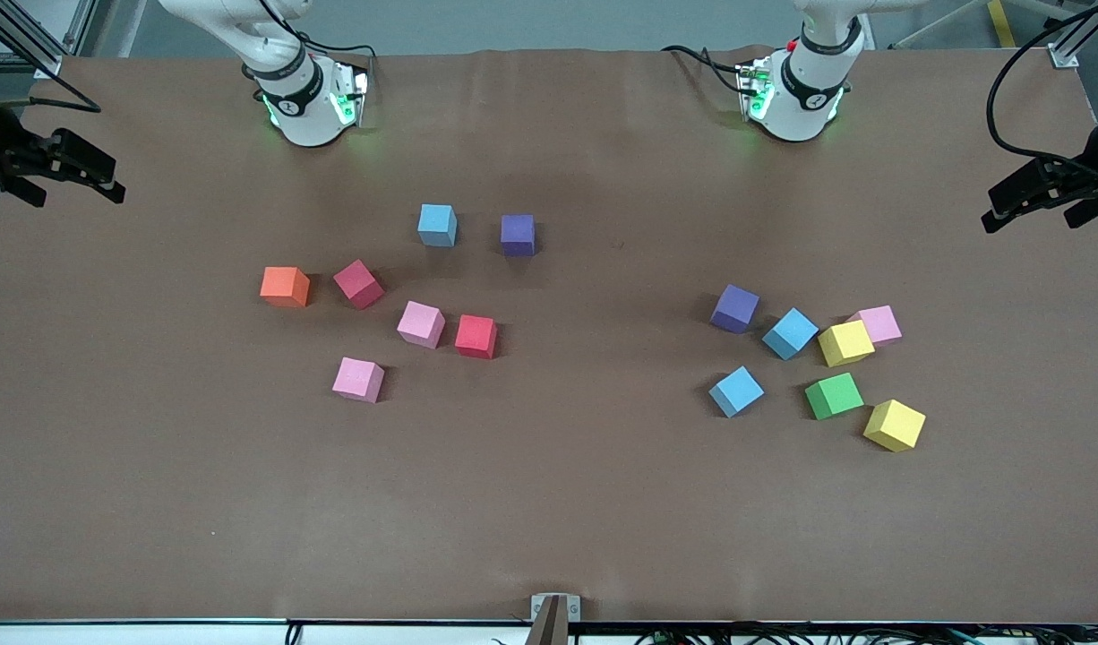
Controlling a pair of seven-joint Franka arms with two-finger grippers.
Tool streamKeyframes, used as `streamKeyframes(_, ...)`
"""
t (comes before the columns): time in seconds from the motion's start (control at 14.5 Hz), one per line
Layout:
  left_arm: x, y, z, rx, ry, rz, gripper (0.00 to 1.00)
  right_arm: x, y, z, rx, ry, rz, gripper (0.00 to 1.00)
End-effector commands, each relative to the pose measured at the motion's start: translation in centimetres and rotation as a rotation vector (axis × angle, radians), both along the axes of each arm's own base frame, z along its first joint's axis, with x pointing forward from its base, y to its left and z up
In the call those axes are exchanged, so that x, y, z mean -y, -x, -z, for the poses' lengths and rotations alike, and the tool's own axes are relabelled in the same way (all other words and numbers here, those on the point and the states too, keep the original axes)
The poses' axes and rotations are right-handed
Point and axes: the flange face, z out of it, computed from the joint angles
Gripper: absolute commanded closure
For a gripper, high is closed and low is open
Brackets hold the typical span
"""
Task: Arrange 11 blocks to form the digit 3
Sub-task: 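Move the left gripper toward the purple cube in the cluster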
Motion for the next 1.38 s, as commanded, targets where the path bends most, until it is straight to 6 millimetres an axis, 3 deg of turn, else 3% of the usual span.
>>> streamKeyframes(0.0, 0.0, 0.3, 0.0, -0.006, 0.023, 0.013, 0.00, 0.3, 1.2, -0.8, 0.009, 0.009, -0.006, 0.00)
streamKeyframes(0.55, 0.2, 0.3, 0.2, -0.015, 0.040, -0.001, 0.00, 0.1, 1.2, -0.9, 0.016, 0.032, -0.008, 0.00)
streamKeyframes(0.76, 1.3, 0.3, 1.5, -0.049, 0.058, 0.018, 0.00, -0.4, 1.1, -0.9, 0.015, 0.043, -0.021, 0.00)
streamKeyframes(1.04, 5.9, 0.2, 5.2, -0.104, 0.052, 0.103, 0.00, -0.4, 1.2, -0.9, 0.012, 0.050, -0.019, 0.00)
streamKeyframes(1.31, 11.9, 1.3, 11.9, -0.157, 0.034, 0.208, 0.00, -0.3, 1.2, -0.9, 0.009, 0.050, -0.014, 0.00)
